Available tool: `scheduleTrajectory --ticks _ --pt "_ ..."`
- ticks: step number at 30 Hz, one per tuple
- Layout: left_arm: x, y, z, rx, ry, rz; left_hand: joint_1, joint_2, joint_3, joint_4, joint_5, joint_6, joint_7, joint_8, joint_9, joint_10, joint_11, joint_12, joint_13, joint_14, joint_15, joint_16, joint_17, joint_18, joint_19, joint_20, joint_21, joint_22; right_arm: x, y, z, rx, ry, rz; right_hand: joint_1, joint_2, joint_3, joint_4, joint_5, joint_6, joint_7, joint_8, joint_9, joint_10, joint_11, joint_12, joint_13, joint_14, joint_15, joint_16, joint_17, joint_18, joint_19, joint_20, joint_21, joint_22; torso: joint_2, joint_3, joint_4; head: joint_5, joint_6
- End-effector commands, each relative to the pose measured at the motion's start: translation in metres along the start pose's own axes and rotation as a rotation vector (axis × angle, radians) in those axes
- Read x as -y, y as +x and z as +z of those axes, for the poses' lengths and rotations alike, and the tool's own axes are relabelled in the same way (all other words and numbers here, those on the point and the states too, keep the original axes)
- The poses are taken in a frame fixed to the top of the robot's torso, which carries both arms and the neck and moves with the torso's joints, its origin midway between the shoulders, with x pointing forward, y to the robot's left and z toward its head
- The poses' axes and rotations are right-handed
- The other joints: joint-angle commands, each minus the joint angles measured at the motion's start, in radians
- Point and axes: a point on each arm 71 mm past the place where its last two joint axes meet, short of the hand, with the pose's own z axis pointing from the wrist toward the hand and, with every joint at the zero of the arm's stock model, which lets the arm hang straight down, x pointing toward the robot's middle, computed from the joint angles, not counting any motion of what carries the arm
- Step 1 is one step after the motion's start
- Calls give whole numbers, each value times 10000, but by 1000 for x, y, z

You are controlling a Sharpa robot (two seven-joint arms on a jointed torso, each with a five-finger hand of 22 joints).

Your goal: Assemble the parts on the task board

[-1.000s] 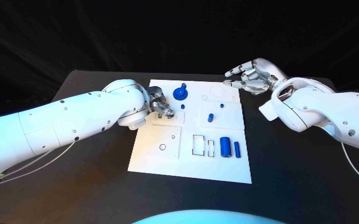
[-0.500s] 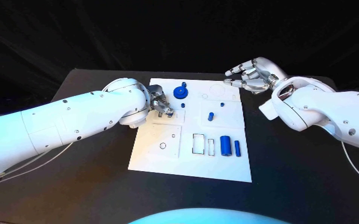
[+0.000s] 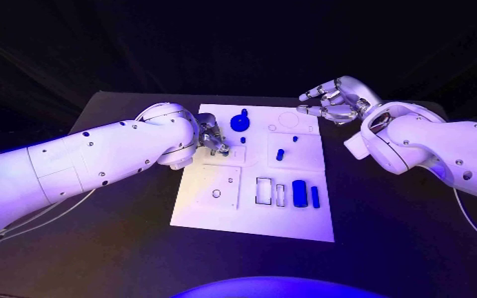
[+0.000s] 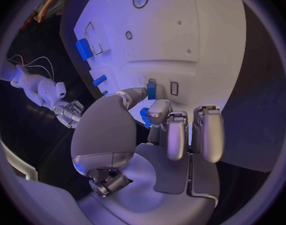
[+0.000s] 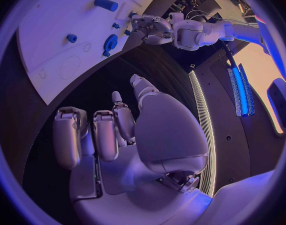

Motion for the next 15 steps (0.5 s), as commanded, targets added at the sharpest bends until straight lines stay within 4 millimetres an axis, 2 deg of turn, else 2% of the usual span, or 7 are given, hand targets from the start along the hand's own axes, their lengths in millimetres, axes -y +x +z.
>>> scheduleTrajectory --ticks 1,9,15 --pt "-2 3 1 -263 -145 322 9 73 2107 -2035 27 47 -50 43 12 26 -54 -47 -15 942 -63 16 2255 -169 159 -52 44 978 -1 2 0 -130 -82 -12 -63 39 -55 5 56 20 -2 65 -6 50 -46 36 661 644 -44 -34 988 90 271 -71 -65 1337 2 2 1 -2 -19" --pt "-2 3 1 -273 -135 352 -2 51 2130 -2049 35 55 -57 58 29 36 -60 -51 -24 943 -68 17 2257 -168 157 -56 42 975 0 2 0 -167 -73 -9 -73 36 -65 10 60 18 -3 65 -7 39 -45 21 648 643 -44 -39 982 93 266 -72 -77 1327 4 -3 -6 4 21" --pt "0 4 0 -315 -87 388 -14 27 2160 -2064 41 66 -64 76 48 49 -68 -52 -31 942 -73 16 2256 -169 160 -60 45 981 0 2 0 -181 -72 -8 -73 36 -65 10 60 18 -3 65 -7 39 -45 21 648 643 -44 -39 982 93 266 -72 -77 1327 3 0 -4 -3 -16"
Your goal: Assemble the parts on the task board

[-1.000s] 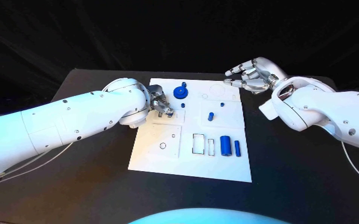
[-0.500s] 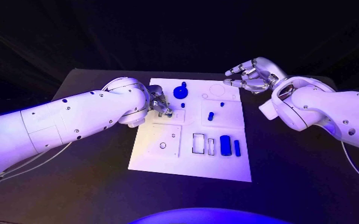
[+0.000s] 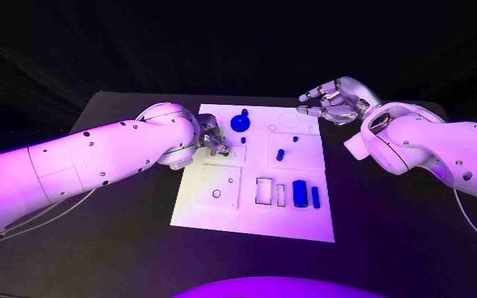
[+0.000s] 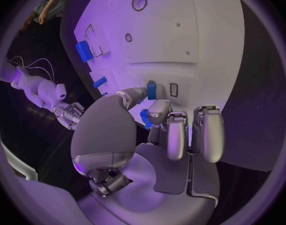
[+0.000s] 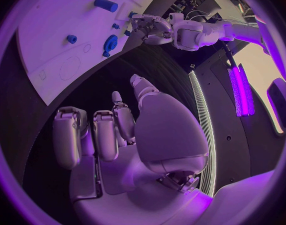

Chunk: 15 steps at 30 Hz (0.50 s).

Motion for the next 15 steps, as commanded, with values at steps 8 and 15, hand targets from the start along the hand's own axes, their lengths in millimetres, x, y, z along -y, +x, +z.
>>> scheduleTrajectory --ticks 8,15 --pt "-1 3 0 -257 -82 279 -29 -7 2171 -2097 49 81 -78 88 35 39 -47 -49 -15 942 -82 16 2257 -170 163 -66 47 989 0 2 0 -153 -67 -10 -73 36 -65 10 61 19 -3 65 -7 39 -45 21 649 643 -44 -39 982 93 266 -72 -36 1328 1 7 5 -21 -30" --pt "-1 4 0 -422 -38 397 -54 -76 2279 -2133 89 108 -96 137 89 80 -65 -44 -21 943 -97 17 2259 -173 169 -80 53 1001 0 2 0 -156 -62 -10 -73 36 -65 10 61 19 -3 65 -7 39 -45 21 649 643 -44 -39 982 93 266 -72 -36 1328 3 6 0 -13 -45"
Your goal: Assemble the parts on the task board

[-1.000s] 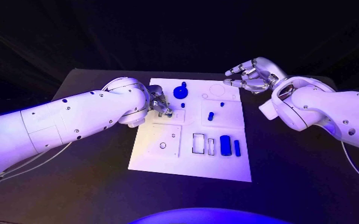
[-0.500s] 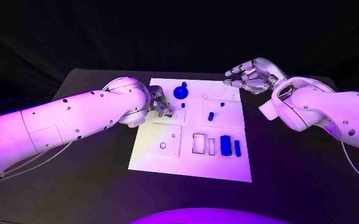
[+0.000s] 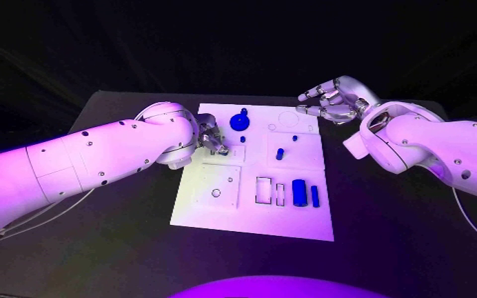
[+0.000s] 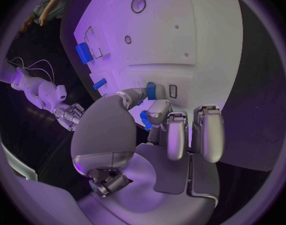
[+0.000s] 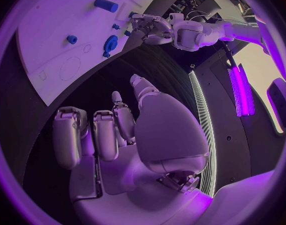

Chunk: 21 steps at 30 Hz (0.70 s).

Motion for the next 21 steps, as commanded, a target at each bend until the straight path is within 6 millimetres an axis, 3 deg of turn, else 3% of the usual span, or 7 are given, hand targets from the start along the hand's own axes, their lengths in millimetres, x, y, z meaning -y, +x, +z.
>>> scheduleTrajectory --ticks 1,21 --pt "0 4 0 -345 -12 313 -51 -73 2232 -2144 79 107 -96 44 29 42 -28 -44 -8 944 -96 17 2260 -174 190 -59 53 1002 0 1 0 -132 -70 -12 -73 37 -65 10 61 18 -3 65 -7 39 -45 21 651 643 -44 -39 983 93 266 -72 -36 1329 2 2 0 13 -15" --pt "3 3 2 -476 -32 206 -154 -88 2334 -2083 82 109 -104 92 98 75 -34 -55 -40 943 -103 14 2258 -175 192 -70 55 1009 0 3 0 -185 -58 6 -73 37 -65 10 61 18 -3 65 -7 39 -45 21 651 643 -44 -39 983 93 266 -72 -36 1329 3 13 3 -11 -26"
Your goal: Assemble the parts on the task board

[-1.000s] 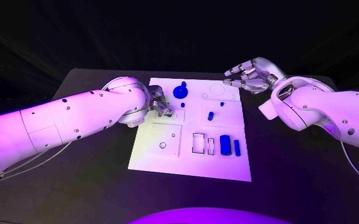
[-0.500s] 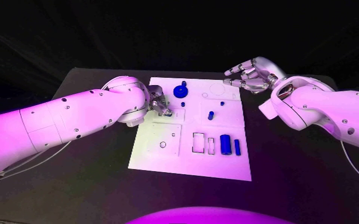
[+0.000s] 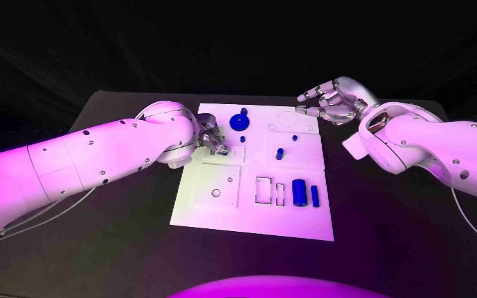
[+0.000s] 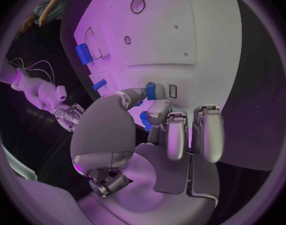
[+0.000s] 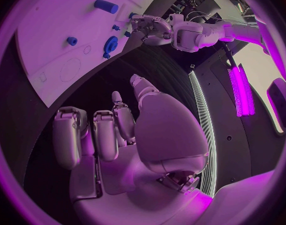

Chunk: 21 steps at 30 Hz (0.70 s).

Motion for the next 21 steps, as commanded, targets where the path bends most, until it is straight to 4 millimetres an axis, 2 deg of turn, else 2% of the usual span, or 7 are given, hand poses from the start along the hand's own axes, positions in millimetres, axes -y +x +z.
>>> scheduleTrajectory --ticks 1,11,16,17,18,21 --pt "2 4 1 -402 -23 91 -88 18 2211 -2096 18 52 -90 70 41 24 -16 -64 -44 917 -77 14 2258 -177 210 -55 57 1015 -1 2 0 -145 -72 -4 -73 36 -65 10 61 19 -3 65 -7 39 -45 21 653 643 -44 -39 983 93 266 -72 -36 1322 -3 5 3 -5 -23" --pt "5 3 4 -508 -46 5 -504 57 1923 -1785 -151 66 -247 282 318 108 -129 -210 -380 919 -158 15 2262 -178 212 -96 50 1022 -1 2 -1 -154 -73 3 -96 38 -89 24 72 15 -4 67 -10 43 -46 24 654 643 -46 -46 978 95 265 -74 -47 1315 -8 1 -1 -25 -41" --pt "6 3 5 -525 -54 -31 -672 111 1537 -1602 -226 56 -328 328 426 159 -190 -226 -482 921 -207 17 2265 -181 221 -130 48 1034 -1 2 -1 -151 -78 4 -102 40 -94 28 73 16 -4 68 -10 44 -47 25 654 643 -46 -48 975 96 262 -75 -53 1310 -11 -3 6 -44 -43" --pt "6 3 6 -525 -58 -41 -698 117 1453 -1567 -233 77 -347 346 447 216 -200 -112 -330 921 -218 17 2266 -182 225 -136 50 1040 -1 2 -1 -152 -79 4 -102 40 -94 28 73 16 -4 68 -10 44 -47 25 654 643 -46 -48 975 96 262 -75 -53 1310 -11 -1 5 -47 -42" --pt "6 3 6 -524 -62 -49 -763 122 1280 -1486 -245 162 -387 413 498 374 -229 226 139 921 -237 17 2266 -183 228 -145 49 1043 -1 2 -1 -154 -80 5 -102 40 -94 28 73 16 -4 68 -10 44 -47 25 654 643 -46 -48 975 96 262 -75 -53 1310 -9 0 3 -47 -44" --pt "7 3 6 -523 -70 -66 -831 171 949 -1342 -246 185 -443 449 557 384 -269 324 248 921 -278 16 2266 -183 230 -169 44 1042 -1 2 -1 -155 -80 5 -102 40 -94 28 73 16 -4 68 -10 44 -47 25 654 643 -46 -48 975 96 262 -75 -53 1310 -8 1 4 -55 -44"
